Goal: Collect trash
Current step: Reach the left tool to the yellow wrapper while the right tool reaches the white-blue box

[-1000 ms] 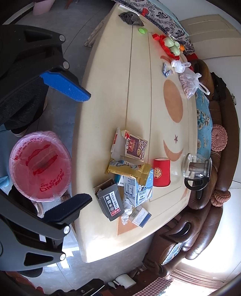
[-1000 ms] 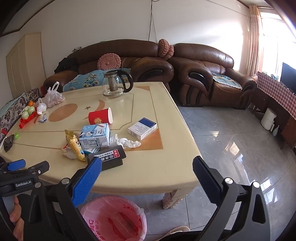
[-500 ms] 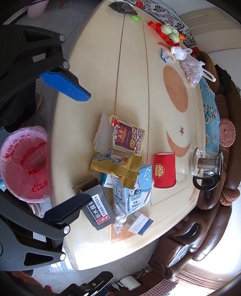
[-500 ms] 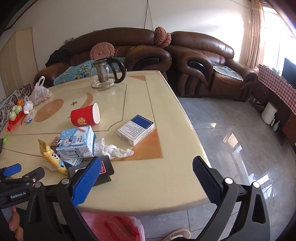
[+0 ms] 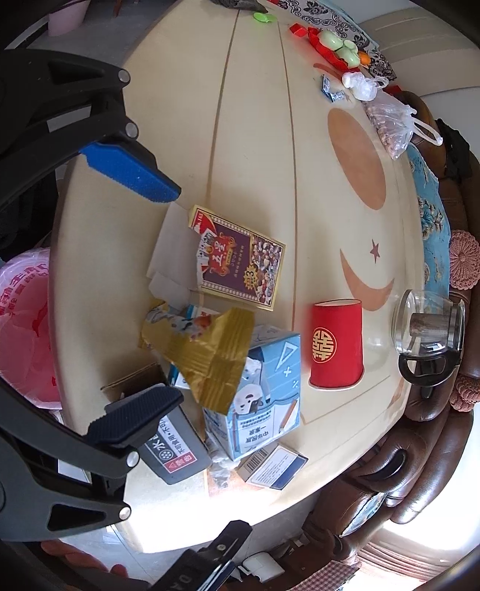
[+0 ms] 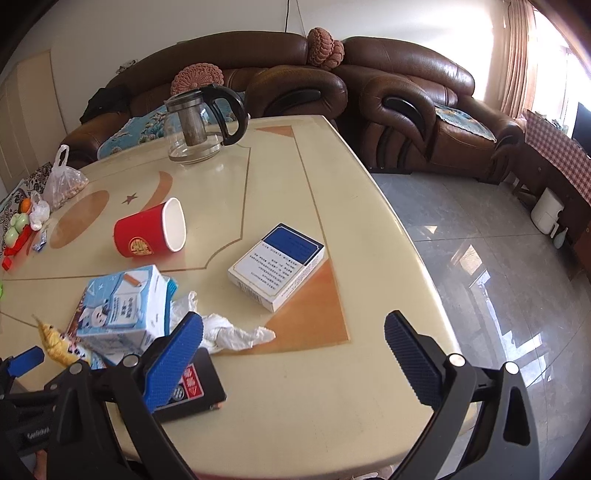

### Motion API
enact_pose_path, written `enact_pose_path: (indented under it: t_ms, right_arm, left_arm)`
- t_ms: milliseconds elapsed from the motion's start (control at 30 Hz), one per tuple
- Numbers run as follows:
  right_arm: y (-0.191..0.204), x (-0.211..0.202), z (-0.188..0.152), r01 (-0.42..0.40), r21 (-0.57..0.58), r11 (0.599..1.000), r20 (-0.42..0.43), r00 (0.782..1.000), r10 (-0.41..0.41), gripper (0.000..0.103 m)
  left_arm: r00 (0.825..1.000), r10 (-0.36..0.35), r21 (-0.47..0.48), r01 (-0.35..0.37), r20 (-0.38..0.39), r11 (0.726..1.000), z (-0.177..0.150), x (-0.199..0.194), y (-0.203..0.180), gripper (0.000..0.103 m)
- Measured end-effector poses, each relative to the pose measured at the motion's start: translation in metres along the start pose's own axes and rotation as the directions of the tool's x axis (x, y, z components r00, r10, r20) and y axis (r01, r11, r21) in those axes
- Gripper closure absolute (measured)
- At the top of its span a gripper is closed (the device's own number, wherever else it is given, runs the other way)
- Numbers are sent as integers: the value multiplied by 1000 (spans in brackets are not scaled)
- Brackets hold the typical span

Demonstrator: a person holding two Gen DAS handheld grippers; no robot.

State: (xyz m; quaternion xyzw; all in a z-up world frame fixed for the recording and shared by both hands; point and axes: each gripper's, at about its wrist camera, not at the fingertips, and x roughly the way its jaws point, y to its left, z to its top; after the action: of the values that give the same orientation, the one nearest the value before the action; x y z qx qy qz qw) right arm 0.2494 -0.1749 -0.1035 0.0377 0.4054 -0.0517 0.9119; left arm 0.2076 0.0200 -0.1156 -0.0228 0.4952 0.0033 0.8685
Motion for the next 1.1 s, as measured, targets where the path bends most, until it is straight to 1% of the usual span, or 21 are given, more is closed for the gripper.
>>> enact_pose_path:
  t_ms: [200, 267, 333, 500, 600, 733, 800, 833, 900, 967, 1033, 1100]
  right_arm:
    - [-1, 37, 14, 9, 48, 999, -47, 999, -6, 6]
    - [-2, 54, 20, -7, 91, 996, -82, 997, 15, 6]
    - [-2, 65, 23, -14, 130, 991, -98, 995, 27, 6]
    - [3, 97, 31, 12, 203, 979, -152, 988, 19, 6]
    - [7, 108, 34, 19, 225, 974, -166, 986, 18, 6]
    - [13, 118, 40, 60, 224, 973, -175, 984, -21, 6]
    - [17, 122, 43, 75, 196, 978, -174, 984, -41, 6]
    - [19, 125, 44, 101, 177, 979, -176, 982, -69, 6]
    - [18, 129, 45, 129, 153, 980, -183, 978, -100, 6]
    - [12, 130, 43, 101, 173, 980, -178, 982, -70, 7]
    - [8, 129, 42, 82, 184, 979, -165, 985, -51, 9]
    - [9, 126, 42, 68, 173, 983, -150, 988, -42, 16]
  left_arm:
    - [1000, -9, 18, 8, 16, 1000, 4, 9, -2, 5]
    - [1000, -13, 22, 12, 14, 1000, 4, 12, -3, 5]
    - [1000, -26, 27, 25, 16, 999, 4, 14, -3, 5]
    - [999, -38, 17, 38, 21, 999, 7, 20, 0, 5]
    - [999, -49, 7, 48, 20, 999, 8, 24, 4, 5]
    - [998, -62, -5, 62, 17, 998, 7, 27, 5, 7]
    - [997, -75, -18, 76, 12, 997, 8, 28, 6, 13]
    - [997, -78, -27, 79, 8, 997, 8, 29, 7, 18]
    - [997, -70, -30, 71, 8, 997, 8, 30, 8, 22]
    - [998, -67, -36, 67, 15, 997, 7, 28, 9, 29]
    - [997, -72, -53, 74, 26, 996, 6, 26, 13, 33]
    - [996, -81, -62, 83, 21, 995, 7, 26, 16, 34]
